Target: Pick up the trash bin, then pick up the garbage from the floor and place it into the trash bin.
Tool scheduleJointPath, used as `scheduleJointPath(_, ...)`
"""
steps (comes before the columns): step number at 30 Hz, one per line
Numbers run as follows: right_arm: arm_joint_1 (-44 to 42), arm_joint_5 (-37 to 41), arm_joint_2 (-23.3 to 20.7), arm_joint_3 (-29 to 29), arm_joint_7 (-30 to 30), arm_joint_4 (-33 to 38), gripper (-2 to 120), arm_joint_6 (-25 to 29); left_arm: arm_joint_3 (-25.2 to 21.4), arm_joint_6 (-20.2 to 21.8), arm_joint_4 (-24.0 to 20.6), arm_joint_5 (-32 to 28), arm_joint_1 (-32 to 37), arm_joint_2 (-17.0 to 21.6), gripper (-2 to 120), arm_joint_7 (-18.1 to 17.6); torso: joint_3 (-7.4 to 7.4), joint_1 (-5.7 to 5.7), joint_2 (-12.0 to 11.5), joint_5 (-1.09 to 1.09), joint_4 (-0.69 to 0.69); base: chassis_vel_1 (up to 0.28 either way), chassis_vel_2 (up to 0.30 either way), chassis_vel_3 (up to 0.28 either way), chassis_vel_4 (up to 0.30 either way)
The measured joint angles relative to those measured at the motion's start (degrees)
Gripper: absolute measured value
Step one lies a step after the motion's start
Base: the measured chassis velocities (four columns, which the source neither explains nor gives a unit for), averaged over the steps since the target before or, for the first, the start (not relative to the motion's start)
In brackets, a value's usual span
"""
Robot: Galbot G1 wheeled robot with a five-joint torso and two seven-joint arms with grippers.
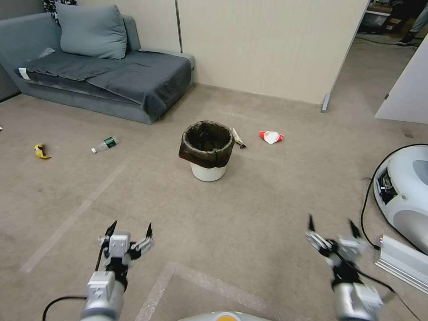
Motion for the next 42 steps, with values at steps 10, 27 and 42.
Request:
scheduleJointPath(10,0.28,-0.26,-0.05,-0.03,-3.16,-0.18,100,-0.58,-0.01,-0.45,0.68,-0.10,-0.46,0.07,100,0.20,0.00,0.00,0.00,0.00,0.02,0.000,0.000,0.000,0.000)
scheduleJointPath(27,0.73,-0.51,-0.11,-0.11,-3.76,-1.02,100,-0.36,-0.23,-1.44,0.69,0.60,-0.91,-0.28,100,0.31,0.00,-0.01,0.00,-0.01,0.01,-0.024,0.029,0.028,-0.023)
scheduleJointPath(42,0.88,-1.09,-0.12,-0.22,-3.88,-2.03,100,0.02,-0.09,-1.53,0.36,0.65,-1.08,-0.41,100,0.60,0.01,0.01,0.00,-0.01,0.01,-0.178,0.181,0.172,-0.174)
